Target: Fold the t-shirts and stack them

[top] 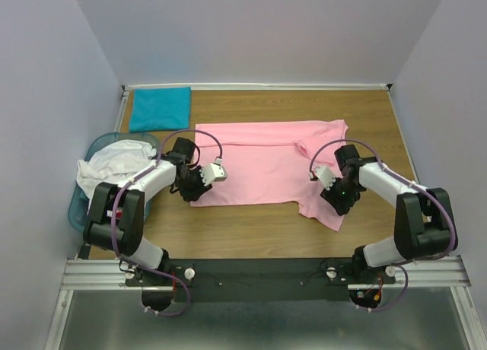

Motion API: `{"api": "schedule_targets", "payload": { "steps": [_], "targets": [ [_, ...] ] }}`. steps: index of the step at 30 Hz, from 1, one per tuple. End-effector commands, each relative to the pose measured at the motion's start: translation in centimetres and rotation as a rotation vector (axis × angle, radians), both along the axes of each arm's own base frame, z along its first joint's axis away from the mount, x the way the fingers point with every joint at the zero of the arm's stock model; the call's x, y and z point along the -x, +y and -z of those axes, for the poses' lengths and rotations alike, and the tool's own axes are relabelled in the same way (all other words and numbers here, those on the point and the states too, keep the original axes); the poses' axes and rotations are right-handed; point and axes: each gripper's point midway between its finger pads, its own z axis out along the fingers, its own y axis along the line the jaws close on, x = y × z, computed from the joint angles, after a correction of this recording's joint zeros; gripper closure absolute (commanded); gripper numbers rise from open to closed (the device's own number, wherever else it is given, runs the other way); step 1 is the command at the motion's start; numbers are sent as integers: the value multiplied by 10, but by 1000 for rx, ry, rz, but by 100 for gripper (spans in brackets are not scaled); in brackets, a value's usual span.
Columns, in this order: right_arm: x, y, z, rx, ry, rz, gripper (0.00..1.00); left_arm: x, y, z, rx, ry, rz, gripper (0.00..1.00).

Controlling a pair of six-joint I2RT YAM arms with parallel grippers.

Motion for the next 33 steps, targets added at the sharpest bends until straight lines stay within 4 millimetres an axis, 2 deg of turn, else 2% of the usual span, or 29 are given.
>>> {"api": "schedule_targets", "payload": {
  "steps": [1,6,9,12,13,16,28,30,33],
  "targets": [
    [6,0,14,21,6,-12,56,11,-2,-10,15,-10,71,58],
    [15,-1,19,29,17,-19,67,15,-5,-25,35,-26,92,57],
    [16,-1,19,25,14,-19,81,19,-6,-27,42,-20,103,57],
    [16,0,16,21,8,-16,90,25,-6,-25,43,-12,118,57],
    [15,1,14,18,2,-16,98,27,-3,-22,31,-13,124,57],
    [12,2,9,8,-11,-17,99,33,1,-13,-1,-9,135,57],
    [7,4,0,1,-15,-5,99,32,7,9,-70,-29,162,60],
    [5,5,-2,0,-21,-5,99,33,9,15,-80,-22,157,63],
    [6,4,-5,1,-25,-5,100,35,13,22,-101,-12,161,80]
  ]
}}
